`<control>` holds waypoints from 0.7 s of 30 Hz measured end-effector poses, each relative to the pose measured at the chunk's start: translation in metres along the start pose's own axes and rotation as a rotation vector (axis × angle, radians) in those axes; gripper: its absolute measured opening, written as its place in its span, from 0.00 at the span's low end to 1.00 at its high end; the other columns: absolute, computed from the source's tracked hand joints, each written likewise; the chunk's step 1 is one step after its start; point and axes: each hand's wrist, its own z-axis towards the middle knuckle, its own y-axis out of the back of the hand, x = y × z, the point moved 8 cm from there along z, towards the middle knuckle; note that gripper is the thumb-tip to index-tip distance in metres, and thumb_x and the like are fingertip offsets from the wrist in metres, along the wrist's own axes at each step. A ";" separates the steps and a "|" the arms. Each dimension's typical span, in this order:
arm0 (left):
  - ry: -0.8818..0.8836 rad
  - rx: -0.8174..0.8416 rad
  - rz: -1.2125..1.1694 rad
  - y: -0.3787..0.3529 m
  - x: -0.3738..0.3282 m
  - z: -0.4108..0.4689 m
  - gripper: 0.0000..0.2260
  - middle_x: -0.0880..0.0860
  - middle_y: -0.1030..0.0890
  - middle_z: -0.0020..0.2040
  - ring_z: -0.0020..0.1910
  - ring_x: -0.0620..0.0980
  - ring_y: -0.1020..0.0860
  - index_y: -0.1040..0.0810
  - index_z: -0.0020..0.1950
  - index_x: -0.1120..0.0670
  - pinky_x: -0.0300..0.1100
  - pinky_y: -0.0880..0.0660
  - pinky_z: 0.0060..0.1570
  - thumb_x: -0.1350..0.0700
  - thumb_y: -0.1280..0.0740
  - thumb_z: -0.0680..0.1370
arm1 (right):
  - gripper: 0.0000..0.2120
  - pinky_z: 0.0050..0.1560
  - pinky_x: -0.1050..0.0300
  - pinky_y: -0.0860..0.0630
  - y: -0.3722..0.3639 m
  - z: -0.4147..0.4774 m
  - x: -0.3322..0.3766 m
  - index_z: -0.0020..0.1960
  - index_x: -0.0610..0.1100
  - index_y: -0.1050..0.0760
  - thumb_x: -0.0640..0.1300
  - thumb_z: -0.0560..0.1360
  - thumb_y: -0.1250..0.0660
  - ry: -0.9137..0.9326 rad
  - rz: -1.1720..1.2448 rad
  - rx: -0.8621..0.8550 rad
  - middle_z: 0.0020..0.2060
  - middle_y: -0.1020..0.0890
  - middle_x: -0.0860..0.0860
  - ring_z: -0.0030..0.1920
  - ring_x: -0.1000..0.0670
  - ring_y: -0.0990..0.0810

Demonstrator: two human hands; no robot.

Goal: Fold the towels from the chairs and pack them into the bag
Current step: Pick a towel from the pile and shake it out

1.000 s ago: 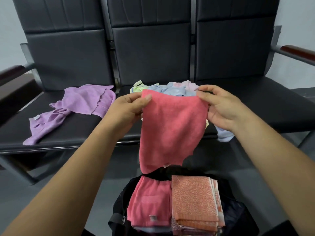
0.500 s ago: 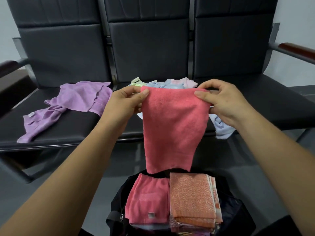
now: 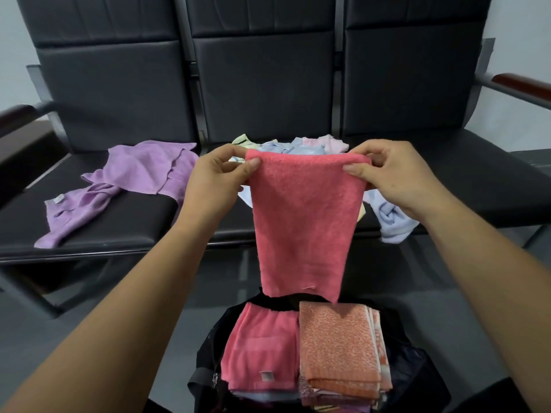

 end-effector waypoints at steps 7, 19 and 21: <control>0.018 0.004 -0.192 0.000 -0.004 0.000 0.10 0.45 0.16 0.36 0.39 0.41 0.19 0.24 0.53 0.55 0.37 0.23 0.48 0.58 0.25 0.76 | 0.11 0.50 0.62 0.18 -0.001 -0.001 -0.006 0.57 0.41 0.17 0.36 0.75 0.26 -0.074 0.248 -0.034 0.47 0.12 0.47 0.50 0.51 0.13; -0.136 0.021 0.336 0.000 -0.010 -0.001 0.07 0.47 0.18 0.46 0.42 0.35 0.23 0.17 0.48 0.42 0.29 0.27 0.46 0.55 0.26 0.77 | 0.09 0.58 0.44 0.19 -0.002 -0.001 -0.001 0.50 0.46 0.15 0.40 0.71 0.21 0.003 -0.021 0.021 0.45 0.13 0.47 0.50 0.45 0.16; -0.144 0.101 0.232 -0.008 -0.011 -0.002 0.05 0.49 0.19 0.48 0.47 0.42 0.22 0.19 0.47 0.42 0.41 0.25 0.52 0.53 0.28 0.78 | 0.07 0.61 0.45 0.20 -0.008 -0.004 0.008 0.47 0.47 0.15 0.41 0.70 0.20 0.039 0.133 0.043 0.45 0.14 0.47 0.49 0.46 0.16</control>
